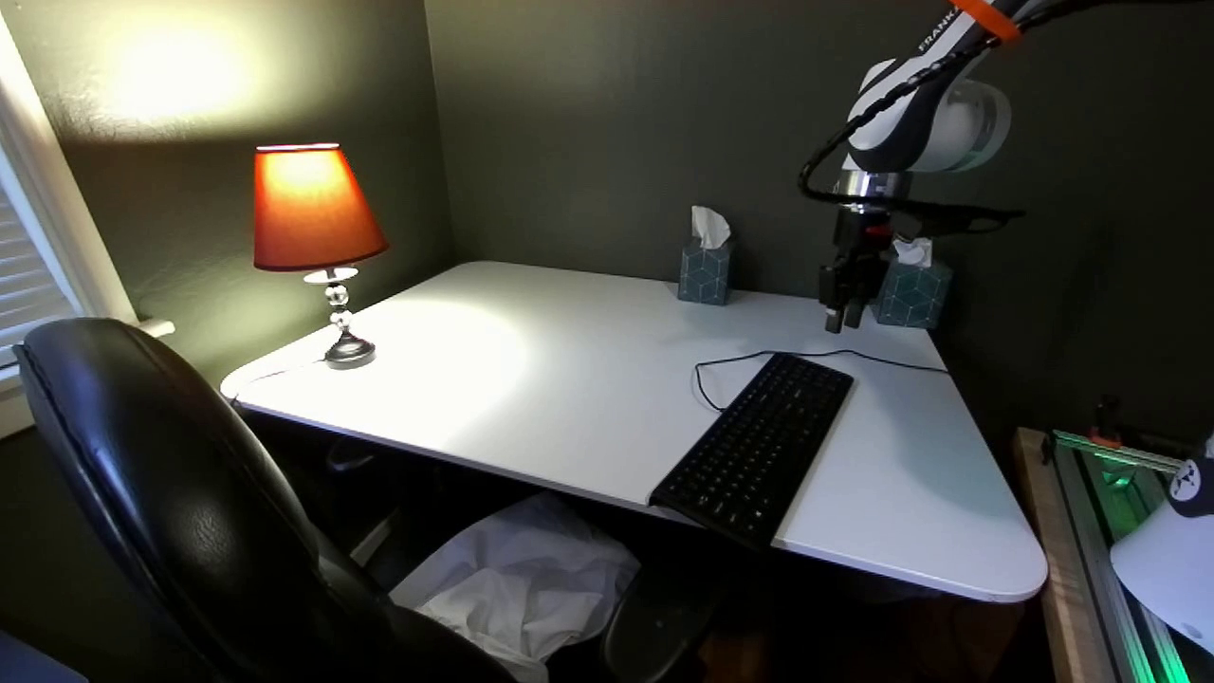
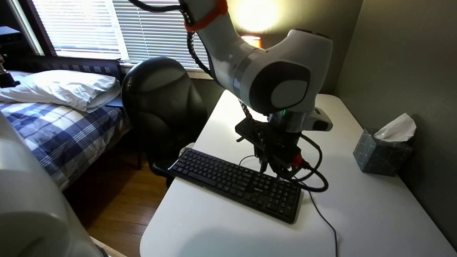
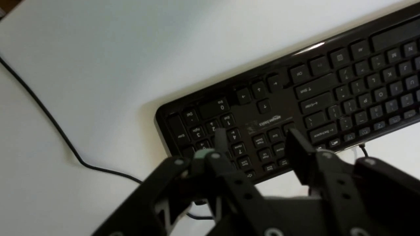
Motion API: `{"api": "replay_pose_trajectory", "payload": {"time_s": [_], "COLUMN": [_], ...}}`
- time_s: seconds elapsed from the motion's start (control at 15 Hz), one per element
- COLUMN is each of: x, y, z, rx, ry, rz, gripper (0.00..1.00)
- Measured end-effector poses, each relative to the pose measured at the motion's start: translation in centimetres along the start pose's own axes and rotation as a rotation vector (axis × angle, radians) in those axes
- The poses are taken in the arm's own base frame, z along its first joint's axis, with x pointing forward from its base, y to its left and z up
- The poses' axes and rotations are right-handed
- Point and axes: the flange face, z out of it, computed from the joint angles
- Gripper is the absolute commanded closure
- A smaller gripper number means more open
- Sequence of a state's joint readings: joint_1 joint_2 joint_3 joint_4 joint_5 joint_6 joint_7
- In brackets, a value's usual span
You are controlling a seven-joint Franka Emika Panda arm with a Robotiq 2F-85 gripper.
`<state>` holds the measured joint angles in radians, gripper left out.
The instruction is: Press a button on the keyboard
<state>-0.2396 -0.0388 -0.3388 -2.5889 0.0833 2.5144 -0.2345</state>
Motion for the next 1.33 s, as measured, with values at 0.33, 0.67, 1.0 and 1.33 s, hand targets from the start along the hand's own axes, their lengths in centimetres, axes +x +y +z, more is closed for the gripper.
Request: {"api": "replay_pose_trajectory", "payload": {"time_s": [0.33,0.67,1.0,1.33], "x": [0.7,1.4,1.8,2.2], "y": [0.5,0.9,1.4,1.8], "z": [1.1,2.2,3.1,4.0], "rx": [-0.015,-0.029,-0.040,-0.050], "ry": [-0.014,-0.034,-0.053,-0.070], "rz": [0.032,0.050,0.071,0.081], "gripper": [1.00,1.00,1.00,1.00]}}
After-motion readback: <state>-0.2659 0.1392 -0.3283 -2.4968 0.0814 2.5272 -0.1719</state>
